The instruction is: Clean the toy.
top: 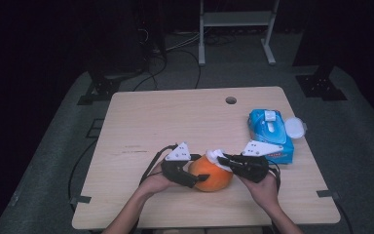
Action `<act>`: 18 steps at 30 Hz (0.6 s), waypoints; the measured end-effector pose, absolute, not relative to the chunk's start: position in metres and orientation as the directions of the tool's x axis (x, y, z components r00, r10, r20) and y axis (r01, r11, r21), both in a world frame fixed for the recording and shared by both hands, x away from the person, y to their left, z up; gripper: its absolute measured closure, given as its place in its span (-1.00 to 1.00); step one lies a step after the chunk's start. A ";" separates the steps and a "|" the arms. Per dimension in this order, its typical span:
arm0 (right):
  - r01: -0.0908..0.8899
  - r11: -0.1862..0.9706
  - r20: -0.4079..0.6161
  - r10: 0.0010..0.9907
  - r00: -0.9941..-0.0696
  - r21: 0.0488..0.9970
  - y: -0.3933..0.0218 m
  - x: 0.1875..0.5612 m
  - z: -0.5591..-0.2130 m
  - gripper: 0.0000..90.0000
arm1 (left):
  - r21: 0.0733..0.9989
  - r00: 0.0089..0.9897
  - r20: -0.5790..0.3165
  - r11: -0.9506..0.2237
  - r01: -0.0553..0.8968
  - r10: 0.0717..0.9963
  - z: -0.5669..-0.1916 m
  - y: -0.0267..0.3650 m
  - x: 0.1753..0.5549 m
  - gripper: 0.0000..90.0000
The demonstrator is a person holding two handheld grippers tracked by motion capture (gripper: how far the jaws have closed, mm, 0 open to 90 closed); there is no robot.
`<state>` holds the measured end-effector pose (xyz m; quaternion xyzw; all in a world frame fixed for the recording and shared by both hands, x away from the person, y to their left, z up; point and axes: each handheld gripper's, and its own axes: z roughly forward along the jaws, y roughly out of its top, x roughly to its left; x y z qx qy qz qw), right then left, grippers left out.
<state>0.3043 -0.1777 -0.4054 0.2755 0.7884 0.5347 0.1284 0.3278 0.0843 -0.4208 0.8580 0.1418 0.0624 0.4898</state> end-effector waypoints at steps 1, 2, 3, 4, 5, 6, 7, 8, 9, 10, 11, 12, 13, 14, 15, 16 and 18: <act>0.285 0.283 0.082 0.564 -0.822 0.916 -0.174 0.302 -0.405 0.82 | 0.854 0.955 -0.023 -0.491 0.173 0.297 -0.421 0.084 0.327 -0.39; 0.277 0.289 0.074 0.557 -0.827 0.917 -0.172 0.301 -0.405 0.82 | 0.852 0.956 -0.019 -0.495 0.169 0.293 -0.421 0.085 0.327 -0.36; 0.273 0.295 0.069 0.553 -0.830 0.915 -0.171 0.300 -0.404 0.82 | 0.852 0.957 -0.017 -0.497 0.165 0.289 -0.422 0.086 0.327 -0.33; 0.271 0.300 0.066 0.550 -0.833 0.915 -0.171 0.301 -0.404 0.82 | 0.852 0.957 -0.021 -0.496 0.168 0.288 -0.422 0.088 0.328 -0.31; 0.275 0.299 0.071 0.551 -0.832 0.914 -0.172 0.302 -0.404 0.82 | 0.853 0.957 -0.027 -0.493 0.173 0.289 -0.423 0.089 0.329 -0.29; 0.280 0.295 0.073 0.557 -0.827 0.914 -0.175 0.303 -0.404 0.82 | 0.851 0.957 -0.028 -0.495 0.174 0.288 -0.424 0.091 0.330 -0.28; 0.283 0.296 0.073 0.563 -0.823 0.912 -0.177 0.305 -0.404 0.82 | 0.852 0.956 -0.037 -0.490 0.183 0.291 -0.425 0.092 0.331 -0.28; 0.289 0.293 0.075 0.572 -0.817 0.911 -0.181 0.306 -0.405 0.82 | 0.851 0.955 -0.043 -0.490 0.188 0.292 -0.425 0.093 0.332 -0.28; 0.299 0.285 0.085 0.580 -0.810 0.910 -0.184 0.308 -0.406 0.82 | 0.850 0.955 -0.050 -0.489 0.195 0.294 -0.426 0.094 0.332 -0.28; 0.308 0.276 0.094 0.586 -0.805 0.910 -0.187 0.309 -0.407 0.82 | 0.847 0.955 -0.050 -0.494 0.196 0.294 -0.426 0.095 0.332 -0.28; 0.315 0.272 0.101 0.590 -0.801 0.909 -0.189 0.310 -0.408 0.82 | 0.846 0.954 -0.051 -0.495 0.198 0.295 -0.425 0.095 0.332 -0.29; 0.318 0.267 0.106 0.590 -0.800 0.910 -0.190 0.310 -0.409 0.82 | 0.842 0.954 -0.046 -0.503 0.196 0.295 -0.424 0.093 0.331 -0.32; 0.317 0.269 0.104 0.591 -0.800 0.909 -0.188 0.309 -0.409 0.82 | 0.837 0.955 -0.041 -0.512 0.194 0.295 -0.422 0.092 0.331 -0.39; 0.311 0.278 0.094 0.589 -0.803 0.909 -0.186 0.308 -0.409 0.82 | 0.835 0.954 -0.039 -0.515 0.194 0.297 -0.419 0.091 0.330 -0.47; 0.301 0.284 0.083 0.587 -0.805 0.910 -0.183 0.307 -0.409 0.82 | 0.841 0.955 -0.033 -0.509 0.187 0.296 -0.417 0.090 0.329 -0.54; 0.299 0.281 0.085 0.582 -0.809 0.912 -0.181 0.305 -0.409 0.82 | 0.856 0.956 -0.037 -0.484 0.181 0.292 -0.415 0.089 0.328 -0.56; 0.288 0.277 0.090 0.559 -0.824 0.917 -0.176 0.303 -0.408 0.82 | 0.872 0.958 -0.041 -0.458 0.173 0.283 -0.412 0.086 0.326 -0.58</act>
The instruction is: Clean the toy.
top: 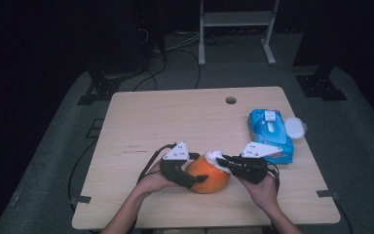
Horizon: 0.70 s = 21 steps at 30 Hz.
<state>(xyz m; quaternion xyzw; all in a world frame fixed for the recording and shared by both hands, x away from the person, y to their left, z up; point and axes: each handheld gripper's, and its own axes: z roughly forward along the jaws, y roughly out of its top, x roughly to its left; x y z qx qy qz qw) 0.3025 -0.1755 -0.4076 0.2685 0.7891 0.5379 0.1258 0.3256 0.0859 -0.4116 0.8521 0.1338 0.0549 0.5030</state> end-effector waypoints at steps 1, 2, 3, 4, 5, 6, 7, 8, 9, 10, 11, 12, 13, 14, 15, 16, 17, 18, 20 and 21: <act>0.279 0.284 0.085 0.545 -0.834 0.917 -0.172 0.301 -0.407 0.82 | 0.867 0.960 -0.025 -0.473 0.160 0.279 -0.412 0.084 0.324 -0.57; 0.265 0.293 0.072 0.534 -0.842 0.919 -0.168 0.299 -0.406 0.82 | 0.860 0.963 -0.005 -0.490 0.141 0.270 -0.413 0.083 0.324 -0.52; 0.247 0.309 0.049 0.530 -0.846 0.918 -0.166 0.297 -0.405 0.82 | 0.857 0.964 -0.002 -0.497 0.138 0.265 -0.415 0.083 0.324 -0.47; 0.232 0.326 0.025 0.531 -0.847 0.917 -0.164 0.296 -0.405 0.82 | 0.857 0.965 -0.014 -0.494 0.147 0.263 -0.417 0.085 0.325 -0.41; 0.230 0.328 0.024 0.529 -0.848 0.916 -0.165 0.297 -0.405 0.82 | 0.858 0.965 -0.025 -0.490 0.155 0.261 -0.419 0.087 0.327 -0.35; 0.240 0.321 0.036 0.530 -0.848 0.916 -0.167 0.298 -0.405 0.82 | 0.857 0.964 -0.036 -0.488 0.166 0.264 -0.420 0.089 0.328 -0.31; 0.249 0.312 0.049 0.532 -0.845 0.917 -0.170 0.300 -0.405 0.82 | 0.853 0.962 -0.052 -0.489 0.182 0.269 -0.421 0.091 0.330 -0.29; 0.260 0.302 0.062 0.536 -0.842 0.917 -0.173 0.302 -0.406 0.82 | 0.851 0.960 -0.061 -0.489 0.194 0.275 -0.421 0.093 0.331 -0.28; 0.270 0.291 0.074 0.543 -0.836 0.918 -0.176 0.304 -0.407 0.82 | 0.849 0.959 -0.068 -0.488 0.201 0.276 -0.421 0.094 0.332 -0.28; 0.280 0.282 0.085 0.550 -0.831 0.917 -0.179 0.306 -0.408 0.82 | 0.847 0.959 -0.070 -0.491 0.202 0.273 -0.421 0.095 0.333 -0.28; 0.289 0.274 0.094 0.556 -0.826 0.917 -0.182 0.308 -0.409 0.82 | 0.851 0.957 -0.079 -0.482 0.210 0.278 -0.422 0.096 0.333 -0.27; 0.294 0.271 0.097 0.561 -0.822 0.917 -0.185 0.309 -0.409 0.82 | 0.850 0.958 -0.081 -0.483 0.211 0.276 -0.423 0.098 0.333 -0.27; 0.296 0.272 0.095 0.569 -0.817 0.916 -0.187 0.310 -0.410 0.82 | 0.849 0.958 -0.083 -0.483 0.213 0.276 -0.423 0.099 0.334 -0.27; 0.299 0.274 0.093 0.577 -0.811 0.914 -0.189 0.310 -0.410 0.82 | 0.850 0.957 -0.085 -0.481 0.215 0.277 -0.424 0.100 0.334 -0.27; 0.304 0.271 0.094 0.584 -0.806 0.913 -0.192 0.311 -0.411 0.82 | 0.850 0.957 -0.087 -0.480 0.217 0.277 -0.424 0.101 0.334 -0.28; 0.314 0.267 0.102 0.592 -0.799 0.911 -0.194 0.312 -0.411 0.82 | 0.850 0.958 -0.086 -0.481 0.214 0.275 -0.424 0.100 0.334 -0.28; 0.321 0.267 0.106 0.598 -0.795 0.909 -0.196 0.313 -0.412 0.82 | 0.851 0.961 -0.078 -0.485 0.203 0.266 -0.423 0.099 0.332 -0.28; 0.331 0.257 0.120 0.598 -0.792 0.908 -0.197 0.313 -0.413 0.82 | 0.852 0.964 -0.067 -0.489 0.189 0.257 -0.423 0.097 0.331 -0.28; 0.331 0.241 0.132 0.593 -0.794 0.912 -0.197 0.313 -0.412 0.82 | 0.849 0.970 -0.047 -0.503 0.164 0.238 -0.423 0.091 0.327 -0.28; 0.323 0.244 0.126 0.587 -0.799 0.914 -0.195 0.312 -0.411 0.82 | 0.848 0.973 -0.038 -0.507 0.153 0.230 -0.423 0.089 0.325 -0.29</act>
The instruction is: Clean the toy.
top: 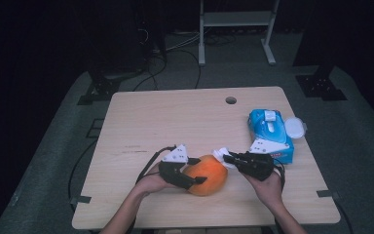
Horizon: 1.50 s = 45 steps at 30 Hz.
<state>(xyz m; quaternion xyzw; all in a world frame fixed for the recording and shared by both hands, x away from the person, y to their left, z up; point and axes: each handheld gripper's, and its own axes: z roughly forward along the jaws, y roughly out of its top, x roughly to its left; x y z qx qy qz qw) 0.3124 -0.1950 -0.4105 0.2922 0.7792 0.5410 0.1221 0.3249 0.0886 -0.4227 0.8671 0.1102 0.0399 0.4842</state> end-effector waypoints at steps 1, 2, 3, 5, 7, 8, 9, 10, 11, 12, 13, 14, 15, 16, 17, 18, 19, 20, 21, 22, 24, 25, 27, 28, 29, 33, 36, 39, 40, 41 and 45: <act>0.315 0.245 0.121 0.581 -0.805 0.917 -0.193 0.312 -0.409 0.82 | 0.845 0.976 -0.021 -0.517 0.133 0.218 -0.422 0.087 0.323 -0.30; 0.312 0.246 0.119 0.579 -0.807 0.918 -0.192 0.312 -0.408 0.82 | 0.845 0.978 -0.014 -0.520 0.124 0.210 -0.422 0.085 0.322 -0.30; 0.309 0.246 0.118 0.576 -0.809 0.919 -0.191 0.312 -0.408 0.82 | 0.845 0.979 -0.010 -0.521 0.116 0.203 -0.422 0.085 0.321 -0.30; 0.312 0.245 0.121 0.577 -0.808 0.918 -0.192 0.313 -0.408 0.82 | 0.849 0.981 -0.013 -0.517 0.113 0.193 -0.423 0.083 0.320 -0.31; 0.326 0.236 0.136 0.580 -0.803 0.916 -0.194 0.316 -0.410 0.82 | 0.845 0.982 -0.006 -0.524 0.106 0.189 -0.423 0.082 0.319 -0.31; 0.334 0.233 0.144 0.582 -0.800 0.913 -0.195 0.316 -0.411 0.82 | 0.845 0.982 -0.006 -0.523 0.107 0.190 -0.423 0.082 0.319 -0.31; 0.337 0.236 0.145 0.583 -0.800 0.912 -0.195 0.317 -0.412 0.82 | 0.846 0.981 -0.007 -0.522 0.109 0.194 -0.423 0.082 0.320 -0.31; 0.343 0.237 0.148 0.586 -0.797 0.909 -0.197 0.318 -0.412 0.82 | 0.847 0.980 -0.008 -0.520 0.113 0.200 -0.423 0.083 0.321 -0.31; 0.344 0.238 0.148 0.587 -0.796 0.908 -0.197 0.318 -0.413 0.82 | 0.847 0.978 -0.009 -0.517 0.119 0.210 -0.423 0.084 0.322 -0.31; 0.346 0.238 0.147 0.591 -0.793 0.908 -0.198 0.318 -0.413 0.82 | 0.848 0.975 -0.018 -0.514 0.133 0.223 -0.423 0.086 0.324 -0.31; 0.350 0.238 0.149 0.595 -0.790 0.906 -0.199 0.317 -0.412 0.82 | 0.850 0.971 -0.030 -0.505 0.149 0.238 -0.423 0.087 0.325 -0.31; 0.349 0.237 0.149 0.594 -0.790 0.907 -0.201 0.317 -0.412 0.82 | 0.854 0.968 -0.039 -0.496 0.161 0.247 -0.424 0.088 0.327 -0.31; 0.347 0.237 0.148 0.593 -0.791 0.908 -0.201 0.317 -0.412 0.82 | 0.854 0.968 -0.043 -0.494 0.164 0.246 -0.424 0.089 0.327 -0.31; 0.350 0.235 0.152 0.593 -0.791 0.907 -0.200 0.315 -0.411 0.82 | 0.855 0.969 -0.042 -0.493 0.162 0.244 -0.424 0.088 0.327 -0.31; 0.344 0.237 0.148 0.589 -0.795 0.909 -0.199 0.314 -0.410 0.82 | 0.854 0.970 -0.035 -0.497 0.154 0.241 -0.424 0.086 0.326 -0.31; 0.333 0.238 0.141 0.581 -0.802 0.912 -0.196 0.313 -0.408 0.82 | 0.852 0.972 -0.025 -0.503 0.144 0.235 -0.424 0.084 0.324 -0.32; 0.323 0.243 0.134 0.570 -0.810 0.915 -0.192 0.311 -0.406 0.82 | 0.851 0.974 -0.015 -0.509 0.132 0.226 -0.423 0.081 0.323 -0.32; 0.310 0.249 0.126 0.558 -0.820 0.918 -0.189 0.309 -0.404 0.82 | 0.851 0.976 -0.008 -0.511 0.122 0.220 -0.423 0.079 0.321 -0.33; 0.299 0.259 0.116 0.548 -0.829 0.918 -0.185 0.307 -0.402 0.82 | 0.852 0.977 -0.004 -0.511 0.115 0.214 -0.423 0.077 0.320 -0.33; 0.290 0.270 0.106 0.537 -0.837 0.918 -0.182 0.305 -0.401 0.82 | 0.852 0.978 -0.002 -0.512 0.111 0.209 -0.423 0.075 0.319 -0.33; 0.275 0.304 0.074 0.538 -0.840 0.912 -0.176 0.303 -0.401 0.82 | 0.850 0.977 0.002 -0.514 0.111 0.214 -0.423 0.075 0.318 -0.33; 0.273 0.310 0.067 0.542 -0.837 0.911 -0.177 0.303 -0.403 0.82 | 0.851 0.976 0.000 -0.513 0.115 0.218 -0.423 0.076 0.319 -0.32; 0.296 0.301 0.084 0.558 -0.826 0.907 -0.182 0.308 -0.405 0.82 | 0.854 0.973 -0.012 -0.504 0.129 0.229 -0.424 0.078 0.321 -0.32; 0.301 0.298 0.085 0.568 -0.819 0.906 -0.186 0.310 -0.406 0.82 | 0.854 0.972 -0.016 -0.503 0.135 0.234 -0.423 0.080 0.323 -0.32; 0.311 0.292 0.093 0.576 -0.812 0.904 -0.190 0.311 -0.407 0.82 | 0.857 0.970 -0.024 -0.495 0.144 0.241 -0.424 0.081 0.324 -0.31; 0.331 0.276 0.111 0.592 -0.798 0.902 -0.200 0.313 -0.409 0.82 | 0.861 0.965 -0.041 -0.481 0.165 0.257 -0.425 0.083 0.327 -0.31; 0.325 0.275 0.107 0.591 -0.800 0.905 -0.199 0.310 -0.407 0.82 | 0.863 0.961 -0.041 -0.476 0.172 0.273 -0.424 0.082 0.328 -0.32; 0.304 0.285 0.096 0.566 -0.819 0.909 -0.190 0.305 -0.404 0.82 | 0.865 0.955 -0.046 -0.467 0.185 0.293 -0.425 0.080 0.329 -0.32; 0.300 0.292 0.094 0.557 -0.825 0.908 -0.186 0.303 -0.403 0.82 | 0.866 0.953 -0.047 -0.463 0.188 0.298 -0.425 0.080 0.329 -0.32; 0.293 0.294 0.092 0.547 -0.832 0.910 -0.182 0.301 -0.403 0.82 | 0.870 0.951 -0.048 -0.455 0.191 0.307 -0.426 0.079 0.329 -0.32; 0.273 0.315 0.067 0.537 -0.841 0.909 -0.175 0.300 -0.402 0.82 | 0.876 0.945 -0.053 -0.439 0.199 0.323 -0.428 0.079 0.330 -0.33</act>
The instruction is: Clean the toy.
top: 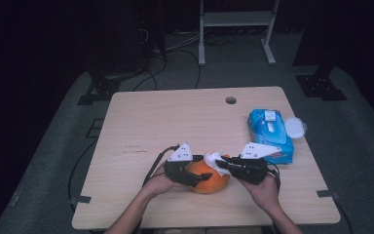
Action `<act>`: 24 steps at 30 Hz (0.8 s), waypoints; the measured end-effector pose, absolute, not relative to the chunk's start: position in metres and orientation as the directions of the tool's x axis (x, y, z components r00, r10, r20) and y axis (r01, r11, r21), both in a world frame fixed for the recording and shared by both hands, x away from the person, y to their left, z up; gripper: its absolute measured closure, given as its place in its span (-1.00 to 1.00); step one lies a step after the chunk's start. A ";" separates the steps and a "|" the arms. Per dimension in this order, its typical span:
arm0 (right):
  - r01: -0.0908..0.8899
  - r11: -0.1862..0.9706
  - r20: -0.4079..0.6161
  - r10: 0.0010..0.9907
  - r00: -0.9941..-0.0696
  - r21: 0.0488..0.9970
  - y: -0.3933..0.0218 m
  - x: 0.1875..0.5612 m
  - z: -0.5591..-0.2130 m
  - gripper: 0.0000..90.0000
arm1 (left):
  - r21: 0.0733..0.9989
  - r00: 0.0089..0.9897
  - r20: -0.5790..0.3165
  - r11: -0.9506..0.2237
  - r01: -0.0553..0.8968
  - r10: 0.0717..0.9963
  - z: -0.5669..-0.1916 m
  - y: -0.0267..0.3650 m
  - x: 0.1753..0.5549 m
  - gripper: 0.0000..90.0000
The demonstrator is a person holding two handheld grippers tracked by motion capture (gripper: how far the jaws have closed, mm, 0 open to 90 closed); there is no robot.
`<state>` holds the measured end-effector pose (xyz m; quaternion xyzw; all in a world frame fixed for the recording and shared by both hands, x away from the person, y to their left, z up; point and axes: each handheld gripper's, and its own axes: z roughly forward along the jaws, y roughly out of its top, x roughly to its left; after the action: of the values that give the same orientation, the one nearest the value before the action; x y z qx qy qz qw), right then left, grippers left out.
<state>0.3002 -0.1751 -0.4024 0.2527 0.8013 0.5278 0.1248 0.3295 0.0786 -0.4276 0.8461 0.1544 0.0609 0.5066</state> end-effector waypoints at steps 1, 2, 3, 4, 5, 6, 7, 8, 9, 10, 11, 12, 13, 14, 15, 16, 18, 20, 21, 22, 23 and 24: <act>0.282 0.310 0.076 0.541 -0.838 0.908 -0.176 0.302 -0.404 0.82 | 0.878 0.946 -0.056 -0.435 0.199 0.320 -0.427 0.078 0.330 -0.34; 0.291 0.304 0.084 0.546 -0.833 0.907 -0.179 0.303 -0.405 0.82 | 0.879 0.950 -0.054 -0.437 0.192 0.309 -0.426 0.079 0.330 -0.38; 0.296 0.300 0.089 0.550 -0.830 0.907 -0.181 0.305 -0.407 0.82 | 0.887 0.952 -0.056 -0.422 0.187 0.302 -0.424 0.080 0.330 -0.46; 0.302 0.293 0.097 0.553 -0.828 0.907 -0.183 0.307 -0.408 0.82 | 0.894 0.955 -0.056 -0.411 0.177 0.290 -0.421 0.083 0.330 -0.56; 0.305 0.291 0.094 0.566 -0.819 0.907 -0.185 0.308 -0.410 0.82 | 0.899 0.957 -0.056 -0.404 0.172 0.283 -0.420 0.086 0.331 -0.58; 0.304 0.291 0.090 0.572 -0.815 0.907 -0.187 0.309 -0.410 0.82 | 0.904 0.959 -0.058 -0.393 0.168 0.276 -0.419 0.089 0.332 -0.61; 0.311 0.282 0.098 0.578 -0.810 0.908 -0.189 0.311 -0.411 0.82 | 0.907 0.961 -0.068 -0.384 0.171 0.268 -0.420 0.092 0.333 -0.64; 0.320 0.272 0.110 0.581 -0.806 0.908 -0.192 0.313 -0.412 0.82 | 0.906 0.962 -0.077 -0.385 0.177 0.261 -0.422 0.095 0.335 -0.68; 0.326 0.266 0.117 0.586 -0.802 0.907 -0.195 0.314 -0.412 0.82 | 0.902 0.964 -0.080 -0.393 0.178 0.255 -0.424 0.097 0.336 -0.71; 0.330 0.263 0.120 0.590 -0.799 0.907 -0.197 0.315 -0.413 0.82 | 0.898 0.963 -0.074 -0.402 0.177 0.259 -0.427 0.100 0.338 -0.72; 0.333 0.259 0.124 0.591 -0.797 0.907 -0.198 0.316 -0.413 0.82 | 0.896 0.961 -0.083 -0.403 0.188 0.264 -0.430 0.102 0.341 -0.73; 0.335 0.257 0.127 0.592 -0.796 0.907 -0.199 0.316 -0.413 0.82 | 0.893 0.959 -0.107 -0.399 0.209 0.261 -0.434 0.103 0.343 -0.76; 0.337 0.256 0.129 0.591 -0.796 0.906 -0.200 0.316 -0.413 0.82 | 0.890 0.959 -0.129 -0.397 0.224 0.251 -0.438 0.104 0.345 -0.78; 0.337 0.255 0.130 0.590 -0.797 0.906 -0.200 0.316 -0.414 0.82 | 0.886 0.960 -0.142 -0.400 0.233 0.242 -0.442 0.104 0.347 -0.80; 0.338 0.254 0.132 0.590 -0.797 0.906 -0.200 0.316 -0.414 0.82 | 0.881 0.962 -0.149 -0.411 0.235 0.230 -0.445 0.102 0.347 -0.82; 0.340 0.256 0.132 0.590 -0.796 0.905 -0.200 0.316 -0.414 0.82 | 0.877 0.964 -0.147 -0.421 0.231 0.223 -0.447 0.100 0.346 -0.83; 0.340 0.259 0.130 0.591 -0.796 0.904 -0.199 0.316 -0.415 0.82 | 0.877 0.967 -0.131 -0.429 0.215 0.217 -0.449 0.095 0.344 -0.86; 0.340 0.259 0.128 0.594 -0.794 0.904 -0.200 0.316 -0.415 0.82 | 0.880 0.970 -0.109 -0.433 0.196 0.218 -0.448 0.093 0.343 -0.79; 0.344 0.257 0.132 0.596 -0.792 0.903 -0.200 0.316 -0.414 0.82 | 0.880 0.969 -0.107 -0.433 0.197 0.223 -0.447 0.094 0.343 -0.69; 0.347 0.250 0.137 0.599 -0.789 0.904 -0.201 0.316 -0.414 0.82 | 0.882 0.966 -0.100 -0.428 0.197 0.239 -0.444 0.095 0.342 -0.55; 0.349 0.241 0.144 0.601 -0.787 0.906 -0.201 0.315 -0.413 0.82 | 0.886 0.964 -0.097 -0.420 0.196 0.246 -0.442 0.095 0.342 -0.42; 0.345 0.235 0.142 0.603 -0.785 0.909 -0.201 0.315 -0.413 0.82 | 0.890 0.963 -0.096 -0.412 0.197 0.252 -0.438 0.096 0.341 -0.33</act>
<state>0.3146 -0.2012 -0.4125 0.3052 0.7765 0.5380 0.1200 0.3411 0.0963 -0.4383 0.8397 0.1337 0.0263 0.5256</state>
